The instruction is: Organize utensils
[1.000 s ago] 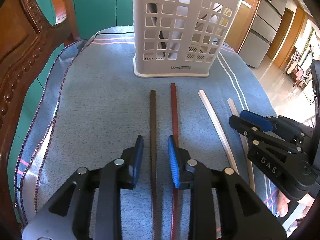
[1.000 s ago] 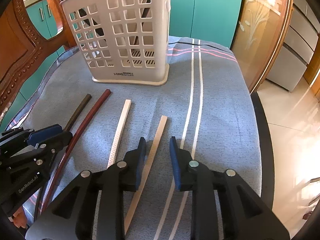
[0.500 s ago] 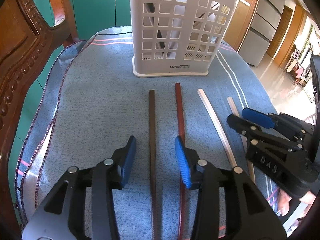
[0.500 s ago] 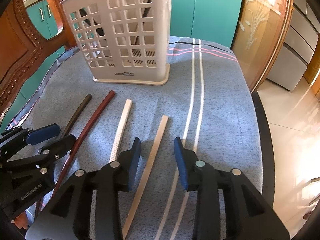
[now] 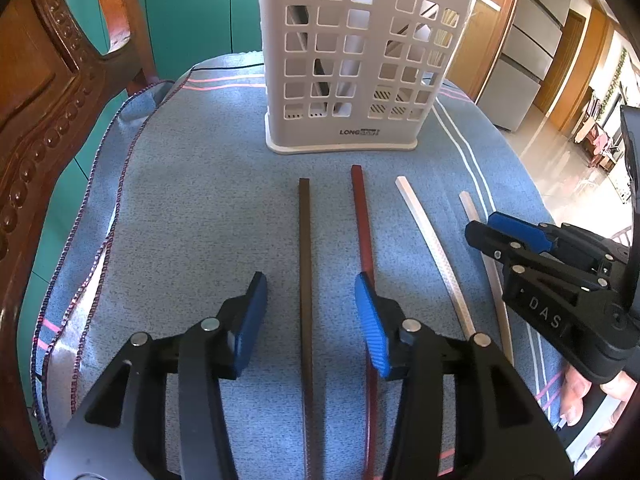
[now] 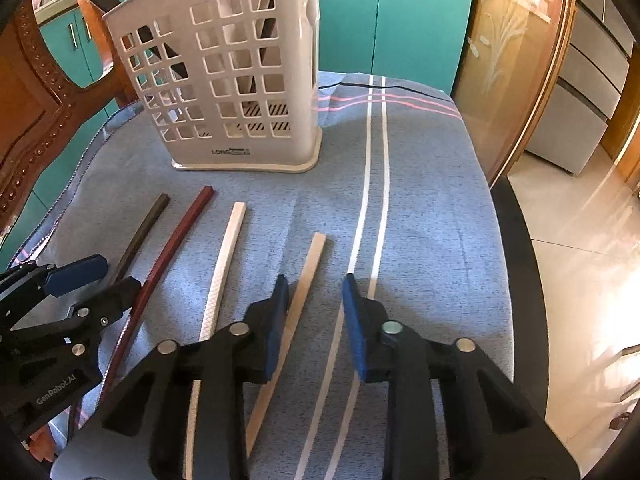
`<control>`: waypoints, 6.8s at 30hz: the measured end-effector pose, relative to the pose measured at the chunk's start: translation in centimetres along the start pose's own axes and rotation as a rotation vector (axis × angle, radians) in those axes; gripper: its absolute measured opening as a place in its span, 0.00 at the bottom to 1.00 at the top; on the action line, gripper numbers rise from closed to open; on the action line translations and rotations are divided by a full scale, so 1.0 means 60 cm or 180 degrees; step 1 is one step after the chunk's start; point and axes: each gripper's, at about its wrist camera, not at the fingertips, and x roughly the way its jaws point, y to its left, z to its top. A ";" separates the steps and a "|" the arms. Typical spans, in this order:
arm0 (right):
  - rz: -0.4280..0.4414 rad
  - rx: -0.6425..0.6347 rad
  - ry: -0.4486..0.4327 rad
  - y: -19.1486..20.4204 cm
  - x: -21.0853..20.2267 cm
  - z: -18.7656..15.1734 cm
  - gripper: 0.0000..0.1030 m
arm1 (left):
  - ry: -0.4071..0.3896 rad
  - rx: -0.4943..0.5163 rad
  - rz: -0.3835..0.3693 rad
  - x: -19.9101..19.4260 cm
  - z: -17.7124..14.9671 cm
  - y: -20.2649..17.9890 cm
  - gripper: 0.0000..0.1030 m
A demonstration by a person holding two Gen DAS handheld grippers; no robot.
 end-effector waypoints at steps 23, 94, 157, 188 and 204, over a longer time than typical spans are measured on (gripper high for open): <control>0.0004 -0.0042 -0.0012 0.004 0.000 -0.002 0.22 | 0.0013 0.0059 0.0029 0.001 -0.002 -0.008 0.57; -0.0002 0.0021 -0.0003 0.015 0.004 -0.006 0.38 | 0.0054 -0.0262 0.0600 0.034 0.038 0.043 0.65; 0.0985 0.0391 -0.1546 -0.066 -0.374 0.079 0.06 | -0.1629 -0.0168 -0.0291 -0.375 0.116 0.010 0.07; 0.0491 0.0217 -0.2329 -0.050 -0.332 0.181 0.34 | -0.2224 -0.0245 0.0039 -0.356 0.192 0.031 0.29; 0.0654 0.0150 -0.0059 -0.020 -0.065 0.042 0.34 | -0.1008 -0.0052 0.0320 -0.186 0.034 0.026 0.33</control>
